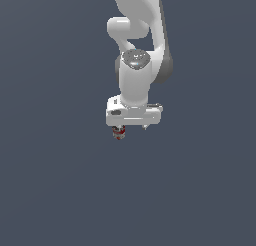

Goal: Pick up the object and move it to a goal position.

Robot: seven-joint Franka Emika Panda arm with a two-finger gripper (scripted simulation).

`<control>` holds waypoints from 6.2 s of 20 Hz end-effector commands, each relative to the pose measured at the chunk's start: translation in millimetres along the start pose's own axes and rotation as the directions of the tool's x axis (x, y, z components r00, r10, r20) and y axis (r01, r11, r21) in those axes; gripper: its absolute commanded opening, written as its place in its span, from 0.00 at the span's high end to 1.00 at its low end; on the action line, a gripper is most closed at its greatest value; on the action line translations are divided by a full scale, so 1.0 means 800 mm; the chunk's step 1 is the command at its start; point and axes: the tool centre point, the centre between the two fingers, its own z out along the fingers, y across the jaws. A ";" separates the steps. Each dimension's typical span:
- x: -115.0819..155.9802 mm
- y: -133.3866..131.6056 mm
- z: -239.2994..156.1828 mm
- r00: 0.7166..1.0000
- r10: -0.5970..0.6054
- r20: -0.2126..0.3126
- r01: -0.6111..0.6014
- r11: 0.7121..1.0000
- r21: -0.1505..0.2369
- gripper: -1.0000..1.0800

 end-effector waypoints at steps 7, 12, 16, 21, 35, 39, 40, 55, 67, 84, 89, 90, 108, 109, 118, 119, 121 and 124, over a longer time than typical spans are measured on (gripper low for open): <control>0.007 -0.007 -0.013 1.000 0.012 -0.014 -0.011 1.000 0.018 0.04; 0.010 -0.011 -0.019 1.000 0.018 -0.021 -0.017 0.999 0.027 0.04; 0.007 -0.007 -0.016 1.000 0.010 -0.019 -0.009 1.000 0.025 0.04; -0.005 0.005 -0.007 1.000 -0.019 -0.013 0.019 1.000 0.021 0.04; -0.073 0.065 0.038 0.985 -0.171 0.019 0.171 0.985 0.011 0.04; -0.086 0.073 0.045 0.980 -0.195 0.024 0.195 0.981 0.012 0.04; -0.087 0.075 0.046 0.980 -0.199 0.025 0.199 0.980 0.012 0.04; -0.093 0.076 0.087 0.978 -0.205 0.027 0.205 0.979 0.012 0.04; -0.093 0.077 0.111 0.978 -0.206 0.027 0.206 0.978 0.012 1.00; -0.084 0.092 0.077 0.978 -0.206 0.026 0.205 0.979 0.012 1.00; -0.073 0.111 0.038 0.978 -0.206 0.026 0.206 0.979 0.012 1.00; -0.070 0.115 0.028 0.978 -0.206 0.026 0.206 0.979 0.012 1.00; -0.005 0.210 -0.171 0.978 -0.206 0.026 0.206 0.978 0.012 1.00; -0.002 0.214 -0.180 0.978 -0.206 0.026 0.206 0.978 0.012 1.00; 0.021 0.243 -0.239 0.978 -0.206 0.027 0.206 0.978 0.012 1.00; 0.023 0.245 -0.243 0.978 -0.206 0.027 0.206 0.978 0.012 1.00; 0.026 0.249 -0.250 0.978 -0.206 0.027 0.206 0.978 0.012 1.00; 0.029 0.253 -0.258 0.978 -0.206 0.027 0.206 0.978 0.012 1.00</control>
